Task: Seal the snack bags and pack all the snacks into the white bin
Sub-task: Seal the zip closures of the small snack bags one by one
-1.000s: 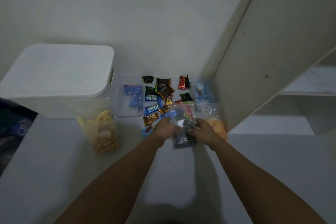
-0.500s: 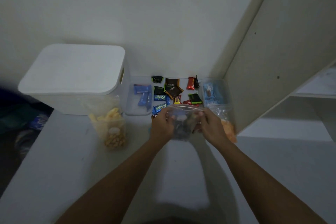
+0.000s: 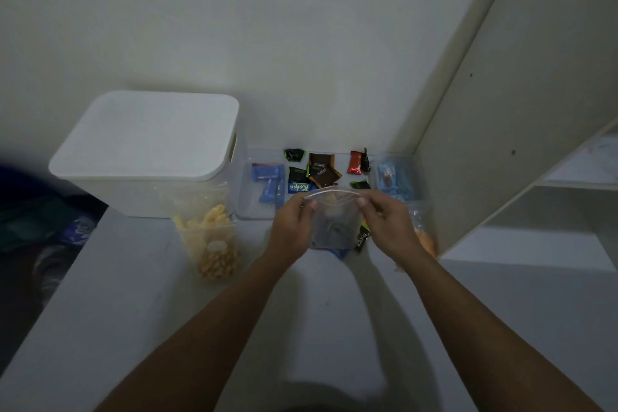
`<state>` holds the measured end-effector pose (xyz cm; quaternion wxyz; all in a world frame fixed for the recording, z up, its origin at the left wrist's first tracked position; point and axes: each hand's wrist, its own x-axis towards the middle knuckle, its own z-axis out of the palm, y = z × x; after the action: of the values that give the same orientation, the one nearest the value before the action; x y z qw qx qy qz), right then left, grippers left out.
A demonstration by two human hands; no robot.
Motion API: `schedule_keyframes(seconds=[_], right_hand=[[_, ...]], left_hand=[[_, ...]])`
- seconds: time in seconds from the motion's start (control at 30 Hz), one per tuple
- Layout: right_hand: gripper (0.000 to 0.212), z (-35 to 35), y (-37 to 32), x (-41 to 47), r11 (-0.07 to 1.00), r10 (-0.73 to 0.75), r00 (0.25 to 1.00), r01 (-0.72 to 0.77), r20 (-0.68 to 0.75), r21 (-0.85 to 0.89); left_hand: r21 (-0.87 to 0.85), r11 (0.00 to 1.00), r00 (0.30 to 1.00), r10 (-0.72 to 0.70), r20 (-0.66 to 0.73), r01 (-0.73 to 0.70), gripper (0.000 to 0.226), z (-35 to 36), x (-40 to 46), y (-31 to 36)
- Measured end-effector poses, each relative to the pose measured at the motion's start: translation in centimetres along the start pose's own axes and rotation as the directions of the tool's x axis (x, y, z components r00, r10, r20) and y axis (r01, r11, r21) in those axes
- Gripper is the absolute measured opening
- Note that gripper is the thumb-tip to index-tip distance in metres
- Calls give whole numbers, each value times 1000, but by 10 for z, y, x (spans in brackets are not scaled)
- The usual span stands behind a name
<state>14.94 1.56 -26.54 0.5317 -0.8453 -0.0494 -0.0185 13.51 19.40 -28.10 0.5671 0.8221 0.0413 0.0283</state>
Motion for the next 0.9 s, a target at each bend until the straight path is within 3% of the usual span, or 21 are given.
schedule_keyframes(seconds=[0.2,0.27,0.47,0.73,0.9], right_hand=[[15,-13,-12,1,978,45,996,-29,-75,205],[12,-17,-18,0,966,60,994,-35,-91,258],[10,-24,-27,-2,951,92,991,-59,-99,302],[6,-25,-35,-4,970,96,990,-69,-108,234],[6,-33,-41,-3,953,132,988,-104,-81,286]], left_hand=[[-351,935,993,-84,-79,52,10,-12,3,22],[-394,917,993,-89,-72,54,12,-15,2,30],[-424,905,993,-84,-82,41,9,-18,6,44],[-337,941,982,-91,-165,31,5,-11,5,52],[-414,907,995,-97,-36,74,12,-15,6,57]])
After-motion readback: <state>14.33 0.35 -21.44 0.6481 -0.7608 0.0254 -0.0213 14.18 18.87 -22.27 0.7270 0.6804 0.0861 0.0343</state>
